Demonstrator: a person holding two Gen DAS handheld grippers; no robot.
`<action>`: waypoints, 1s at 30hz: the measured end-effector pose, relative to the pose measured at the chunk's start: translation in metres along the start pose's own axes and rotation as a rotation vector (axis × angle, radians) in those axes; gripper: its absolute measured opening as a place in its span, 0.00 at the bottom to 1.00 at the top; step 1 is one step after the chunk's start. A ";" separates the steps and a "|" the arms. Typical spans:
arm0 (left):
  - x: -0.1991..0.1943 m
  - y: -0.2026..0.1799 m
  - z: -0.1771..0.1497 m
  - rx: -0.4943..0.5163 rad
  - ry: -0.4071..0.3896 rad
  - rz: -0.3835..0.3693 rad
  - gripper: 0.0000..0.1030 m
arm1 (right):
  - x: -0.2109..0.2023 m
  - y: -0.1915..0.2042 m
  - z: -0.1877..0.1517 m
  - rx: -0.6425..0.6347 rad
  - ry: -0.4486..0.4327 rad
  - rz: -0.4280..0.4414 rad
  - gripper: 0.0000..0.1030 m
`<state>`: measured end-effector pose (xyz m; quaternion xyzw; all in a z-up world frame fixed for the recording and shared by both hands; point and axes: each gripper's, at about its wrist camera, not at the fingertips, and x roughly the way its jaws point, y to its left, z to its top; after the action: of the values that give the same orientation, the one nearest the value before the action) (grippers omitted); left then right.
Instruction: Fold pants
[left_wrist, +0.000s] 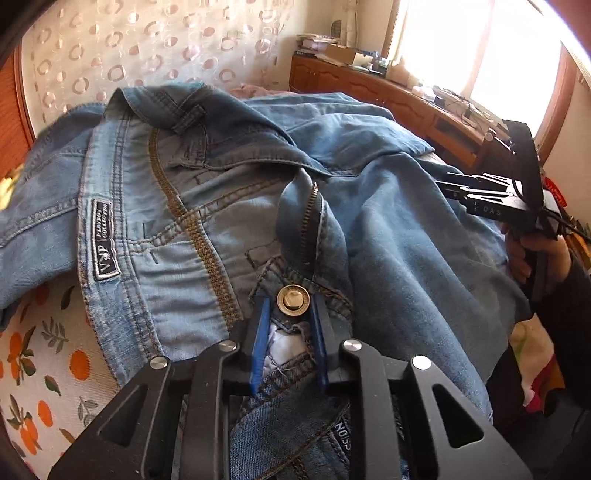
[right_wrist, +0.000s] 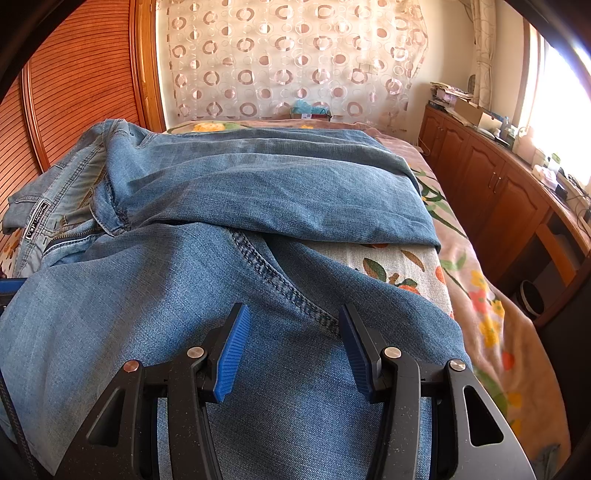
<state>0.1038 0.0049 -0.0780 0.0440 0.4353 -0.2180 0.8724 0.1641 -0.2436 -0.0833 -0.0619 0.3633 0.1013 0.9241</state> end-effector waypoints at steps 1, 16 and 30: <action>-0.002 -0.001 0.000 0.001 -0.008 0.008 0.18 | 0.000 0.000 0.000 0.000 0.000 0.000 0.51; -0.058 0.039 0.031 -0.013 -0.178 0.192 0.06 | 0.001 0.001 -0.001 0.000 -0.001 0.001 0.51; -0.029 0.078 0.031 -0.082 -0.118 0.238 0.44 | 0.001 0.002 -0.001 0.001 -0.002 0.003 0.51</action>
<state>0.1440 0.0774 -0.0453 0.0469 0.3836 -0.0972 0.9172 0.1636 -0.2414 -0.0845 -0.0607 0.3627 0.1025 0.9243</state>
